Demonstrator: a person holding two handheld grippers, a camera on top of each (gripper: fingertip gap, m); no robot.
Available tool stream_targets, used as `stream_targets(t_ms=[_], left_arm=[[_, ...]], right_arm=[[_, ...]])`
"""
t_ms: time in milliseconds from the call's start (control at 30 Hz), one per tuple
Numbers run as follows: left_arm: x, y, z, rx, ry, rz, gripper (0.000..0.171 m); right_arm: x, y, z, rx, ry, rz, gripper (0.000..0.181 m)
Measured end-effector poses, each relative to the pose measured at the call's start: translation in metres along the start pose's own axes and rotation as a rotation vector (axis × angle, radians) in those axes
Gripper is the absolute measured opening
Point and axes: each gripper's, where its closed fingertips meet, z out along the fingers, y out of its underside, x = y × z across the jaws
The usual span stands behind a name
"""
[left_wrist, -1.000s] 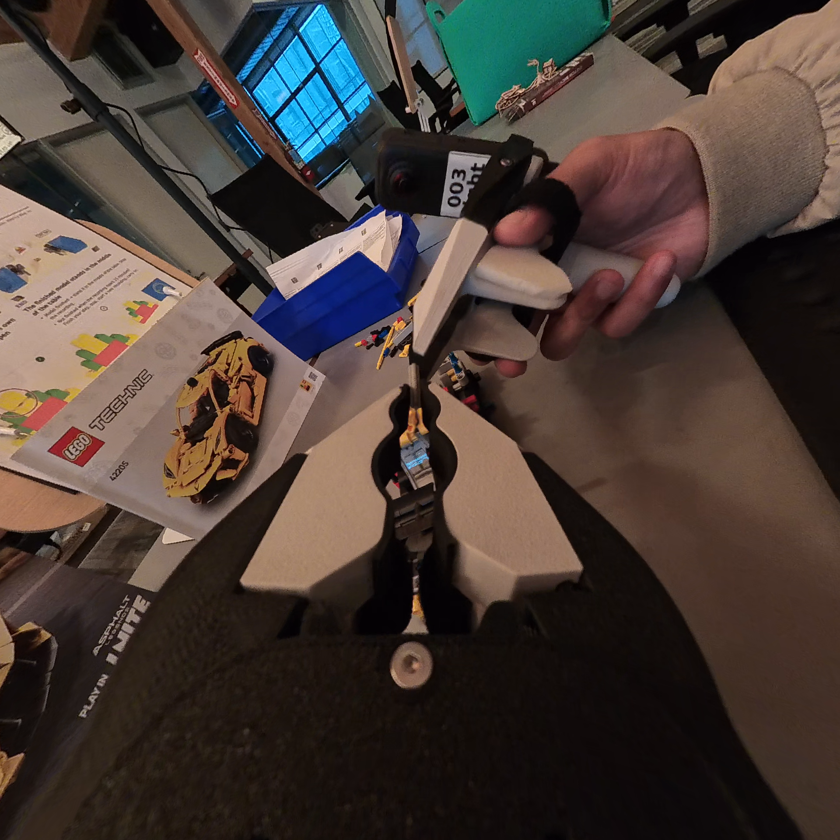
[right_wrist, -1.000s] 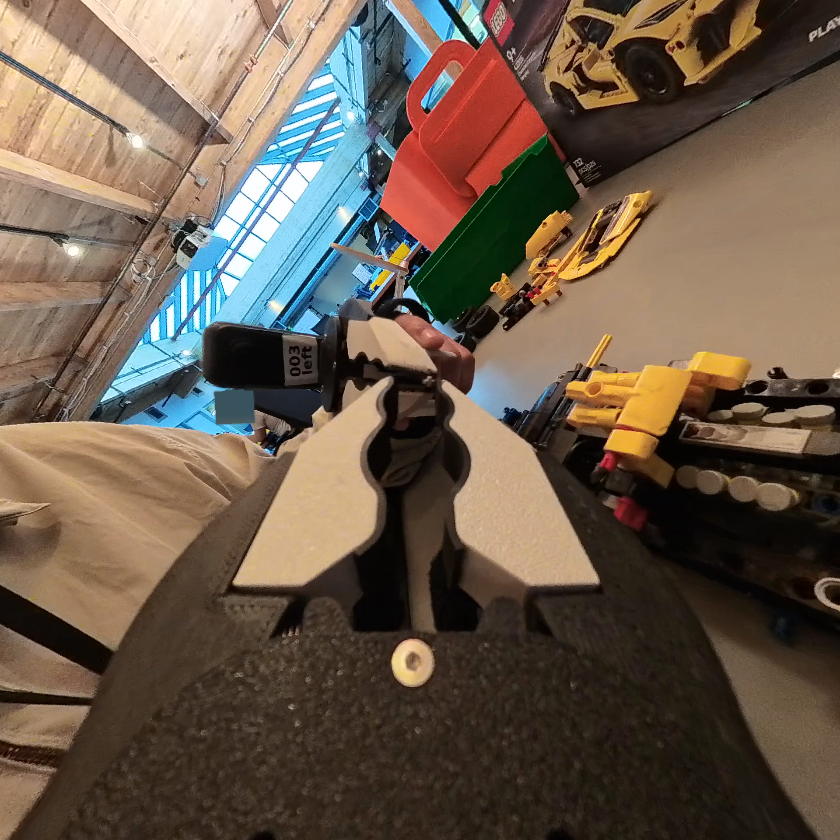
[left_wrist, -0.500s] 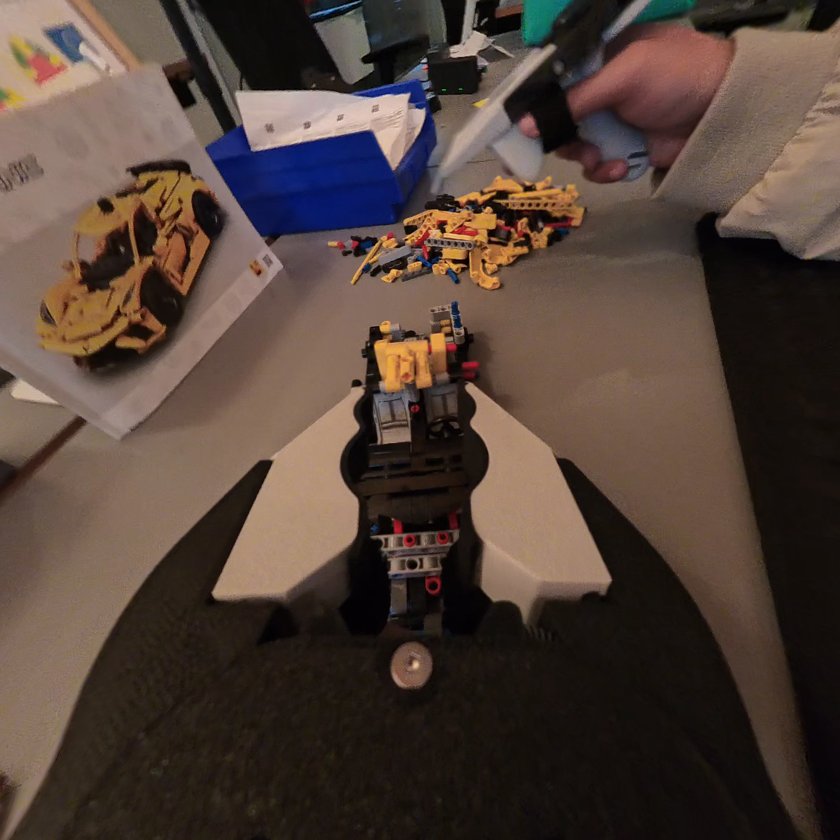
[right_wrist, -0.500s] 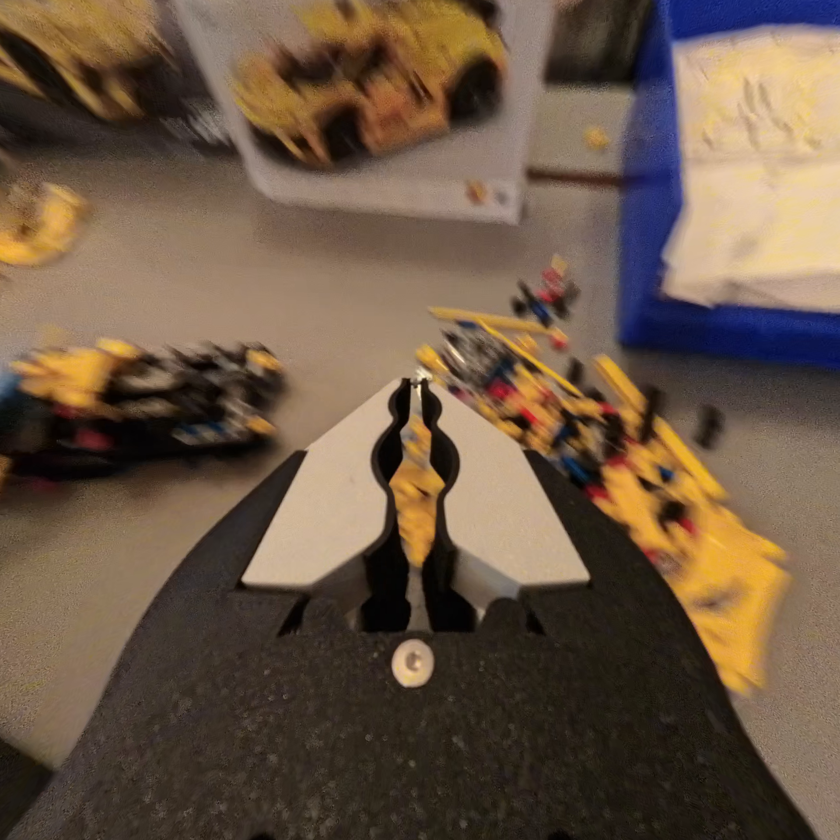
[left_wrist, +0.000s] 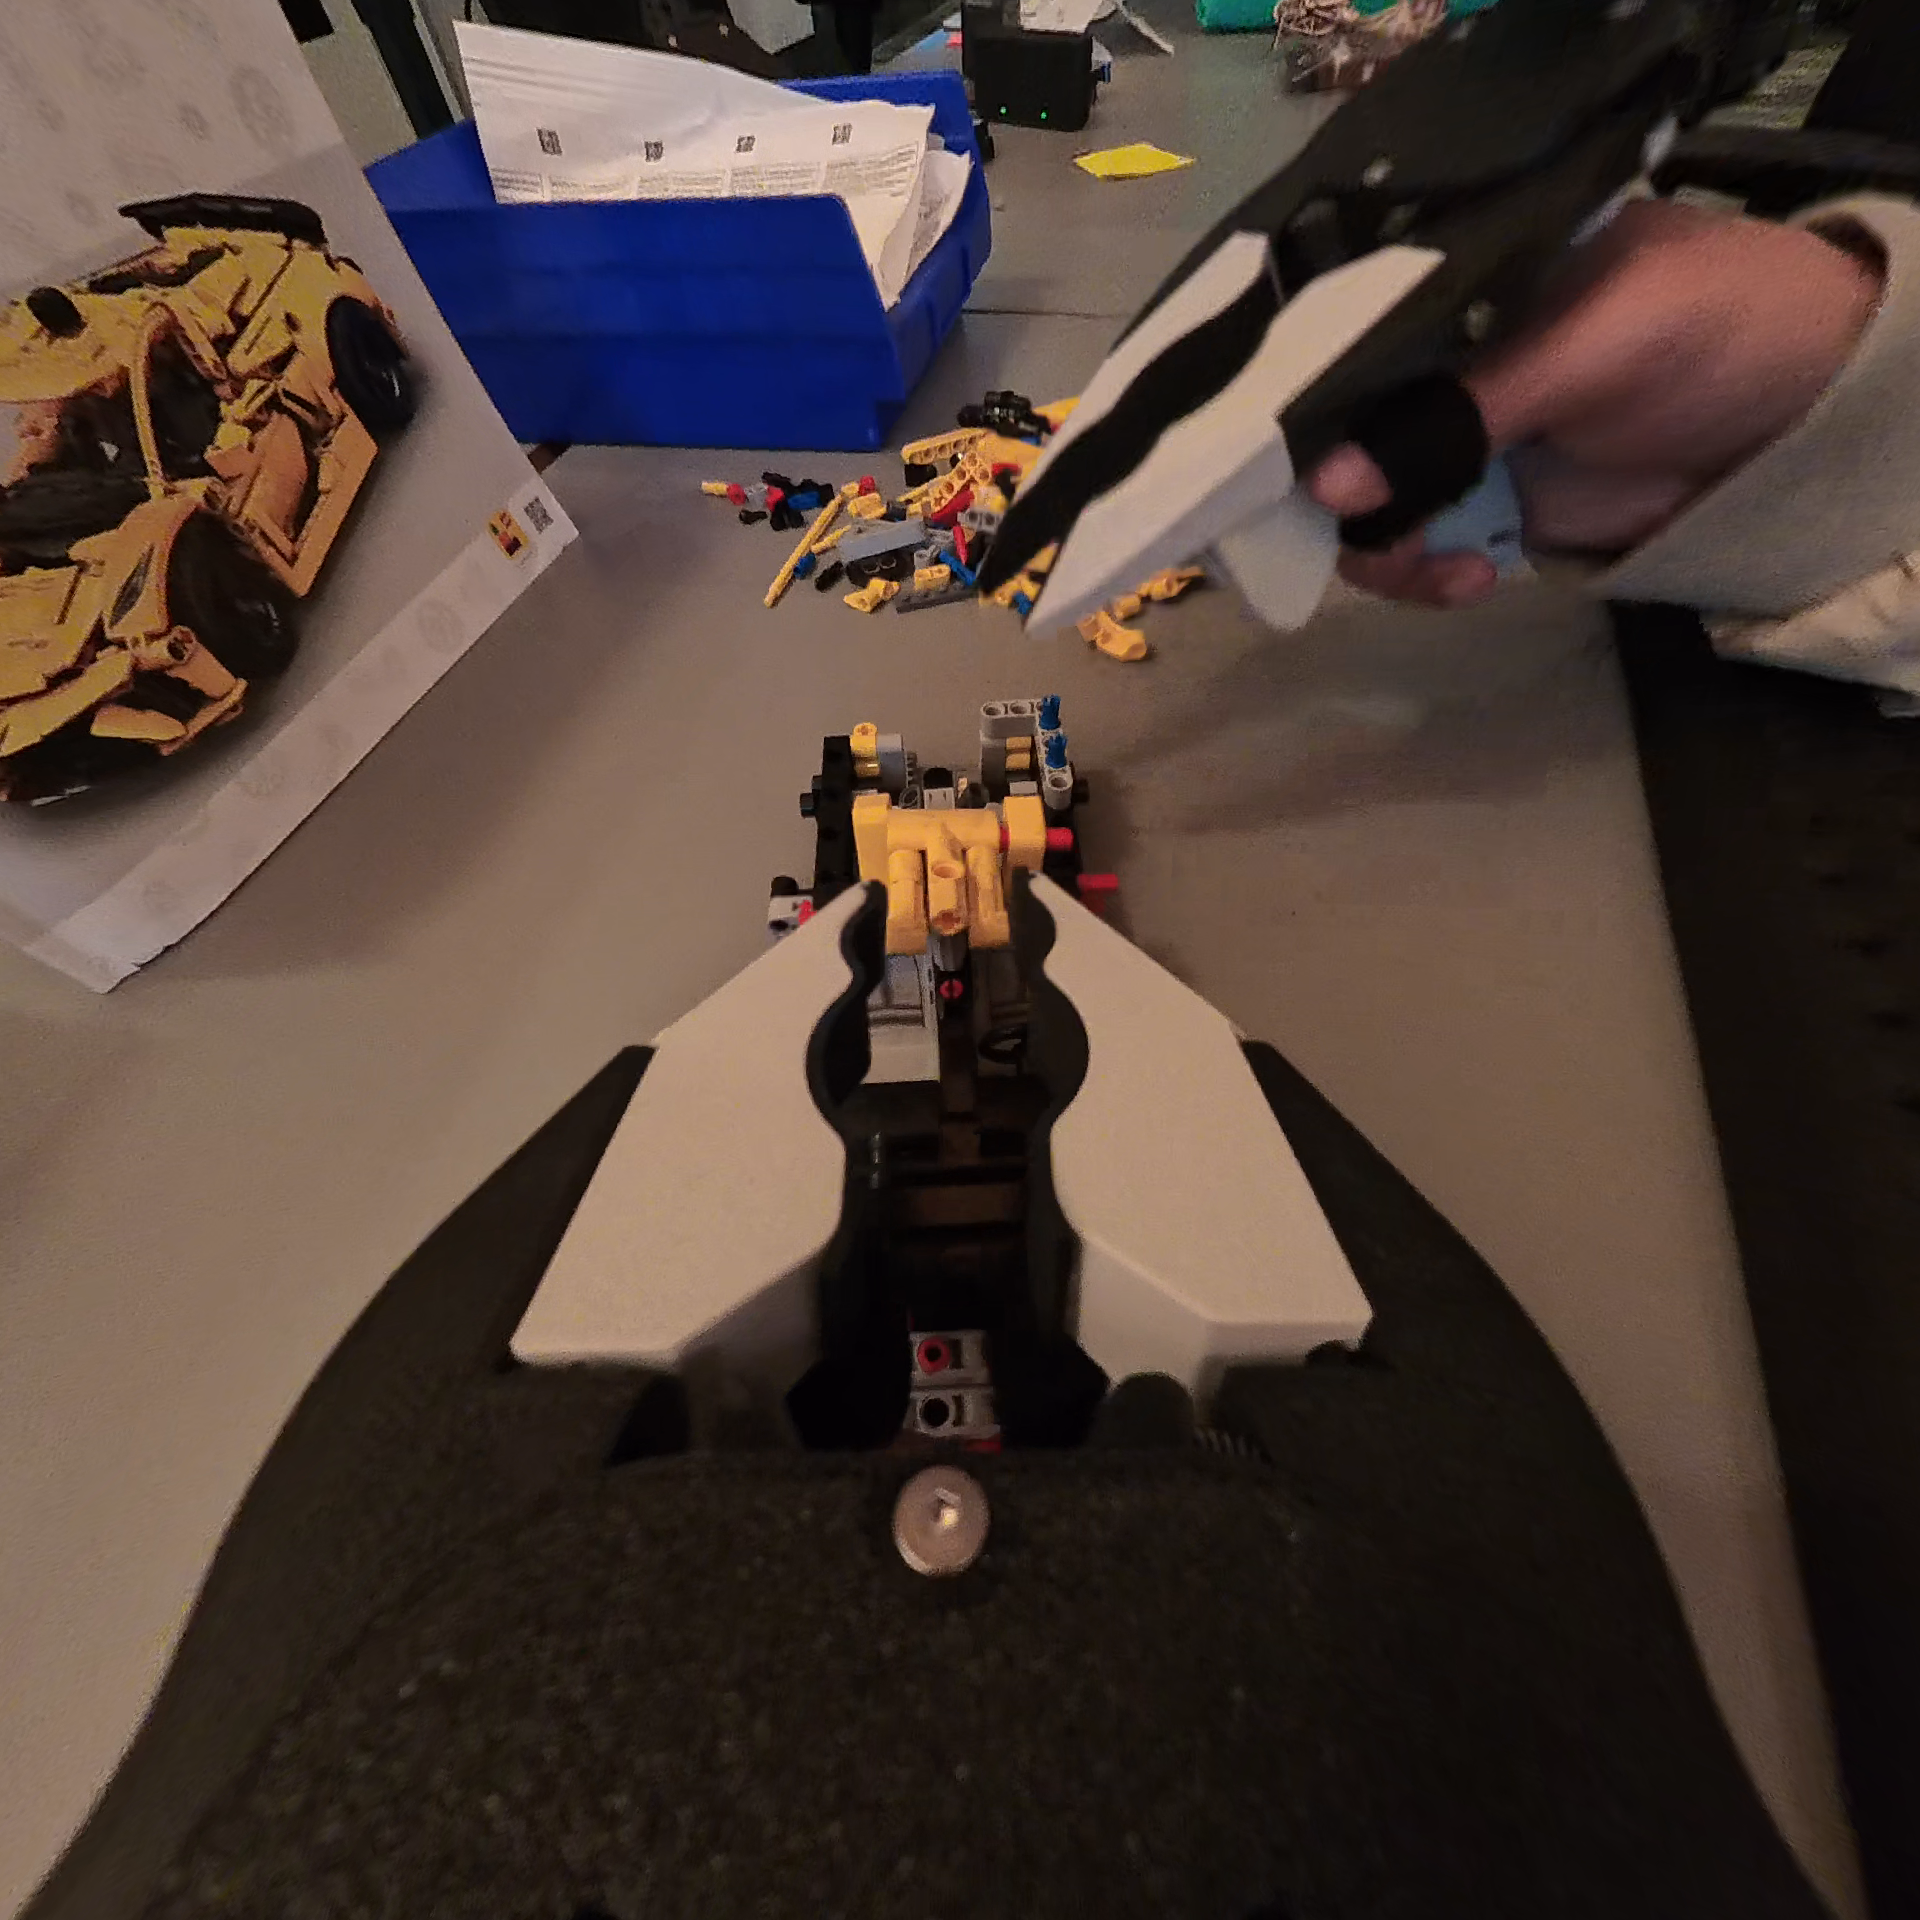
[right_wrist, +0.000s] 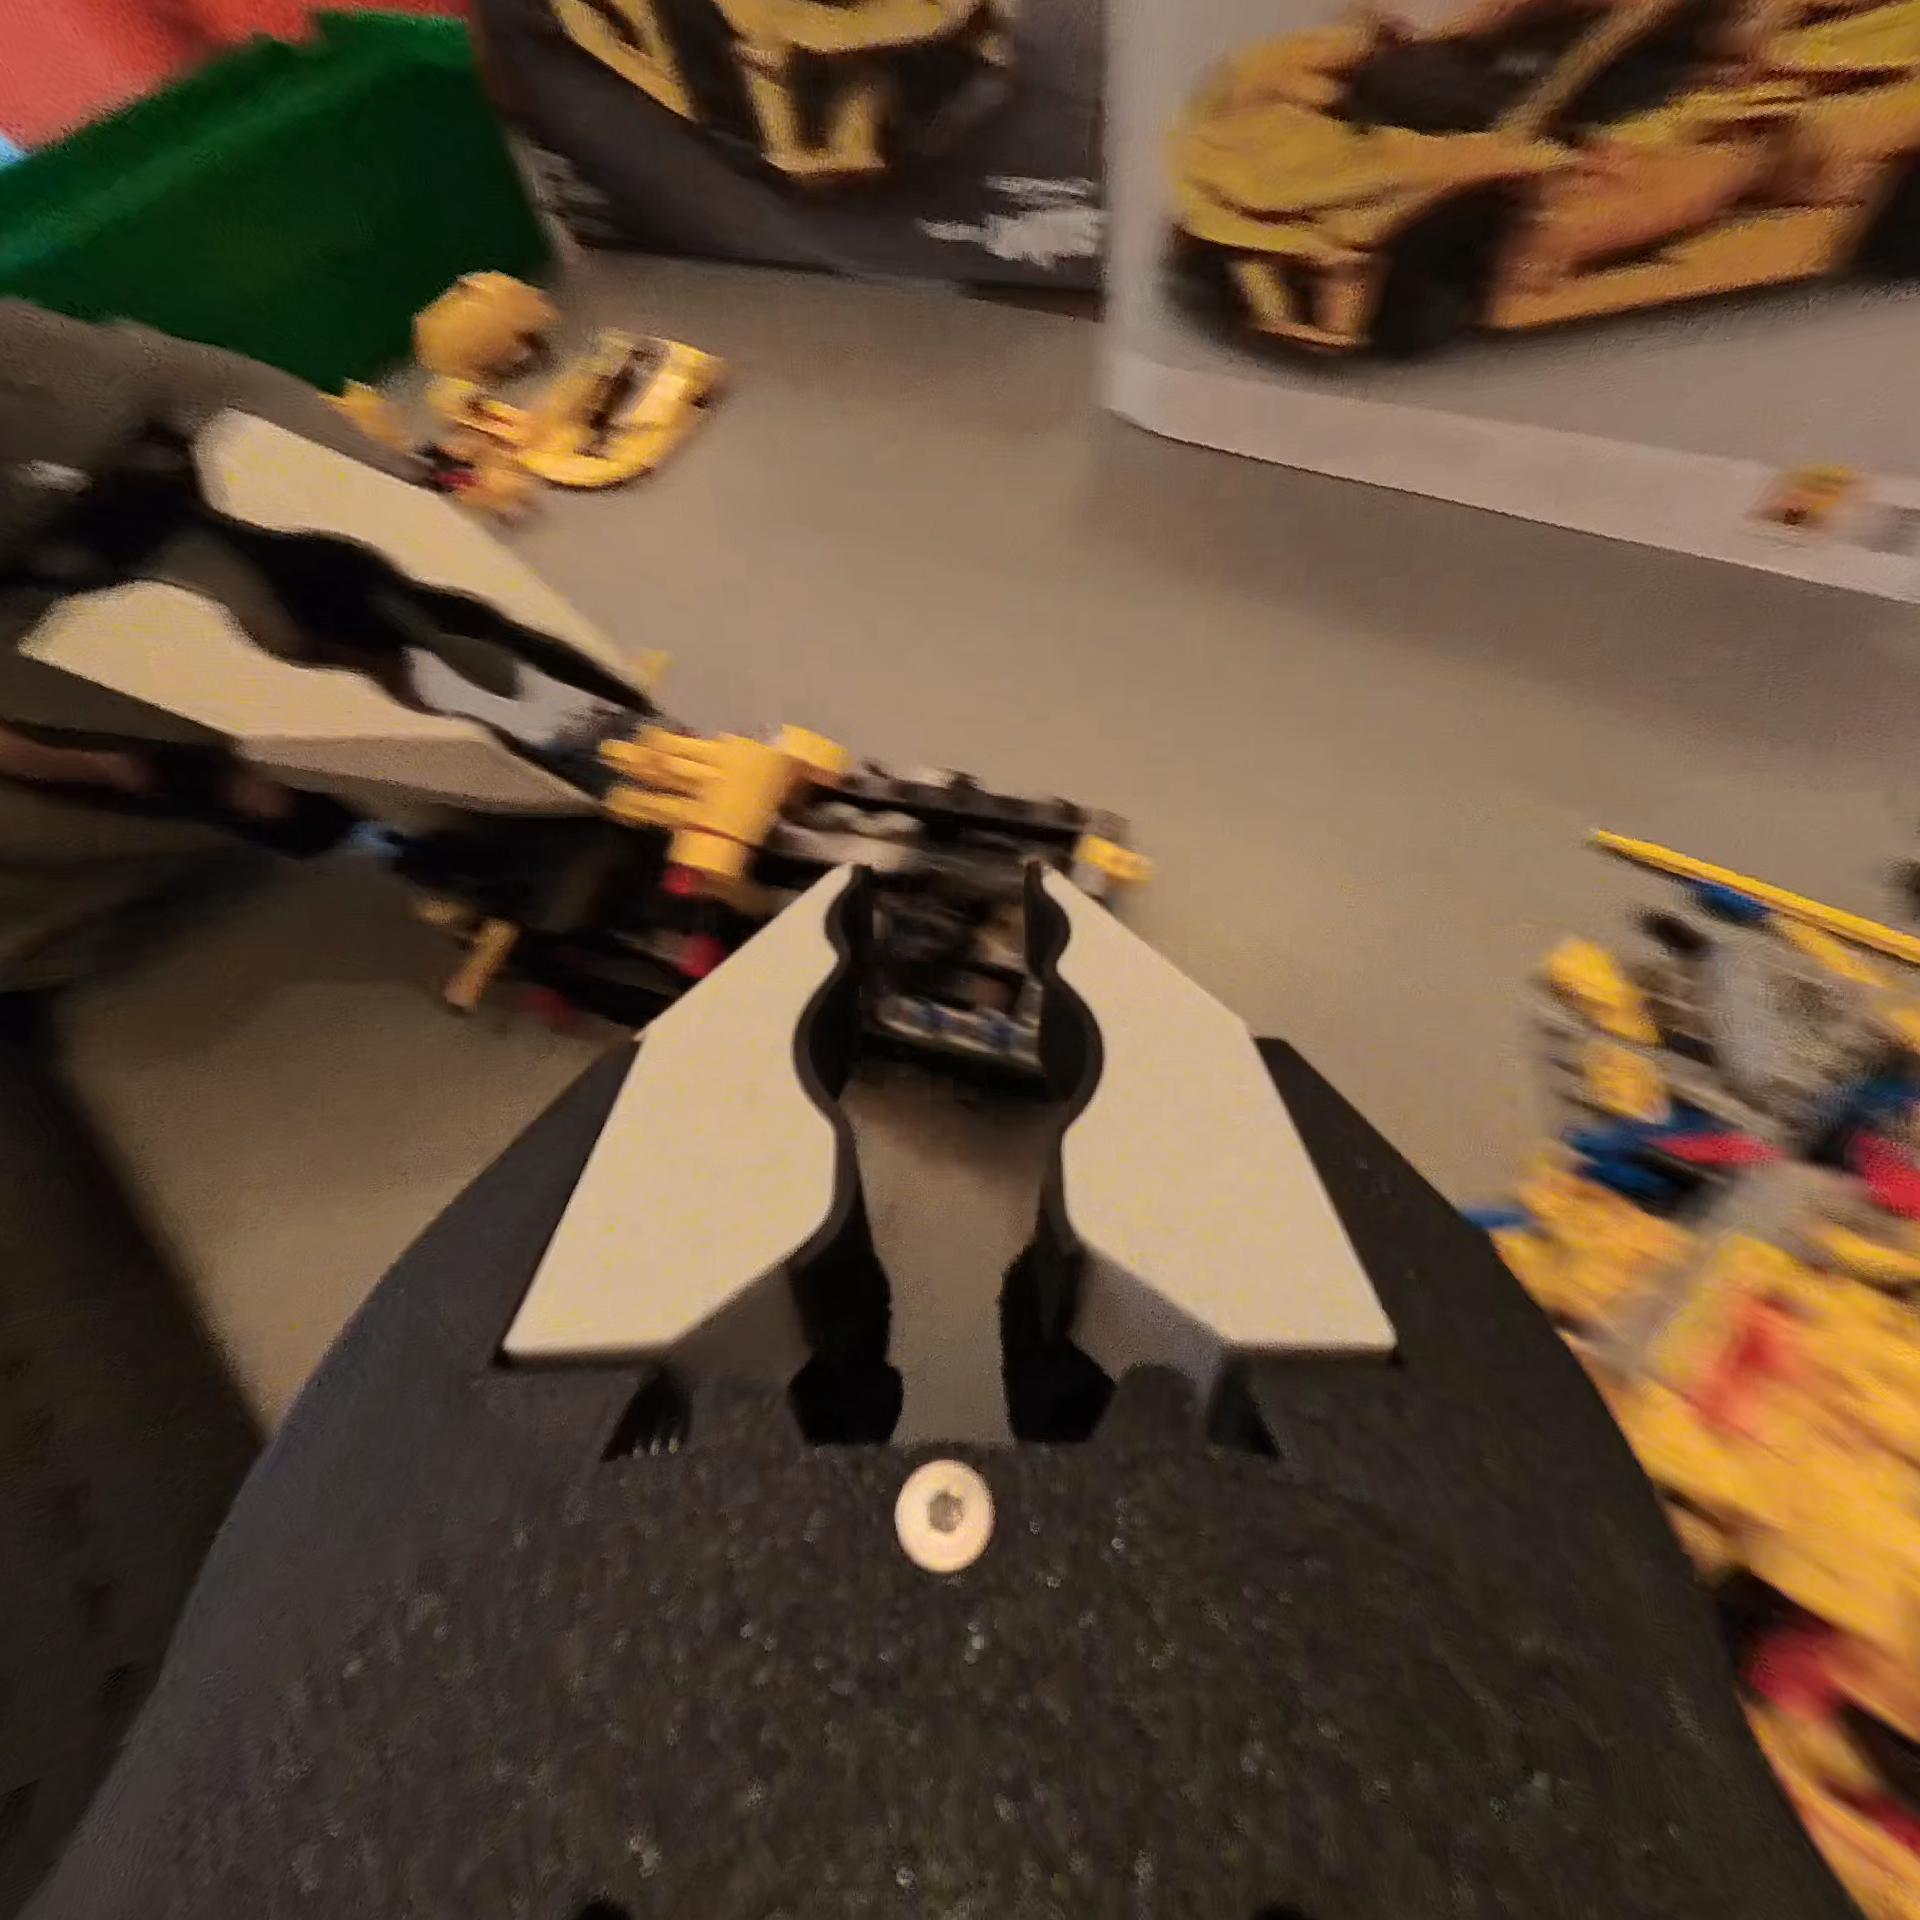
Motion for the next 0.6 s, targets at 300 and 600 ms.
stream_targets(t_ms=[300, 600], left_arm=[[-0.001, 0.001, 0.008, -0.012, -0.035, 0.062, 0.007], [0.003, 0.000, 0.003, -0.072, -0.088, 0.233, 0.004]], right_arm=[[-0.055, 0.009, 0.038, 0.009, -0.127, -0.031, 0.028], [-0.053, 0.011, 0.037, -0.025, -0.138, 0.059, 0.014]])
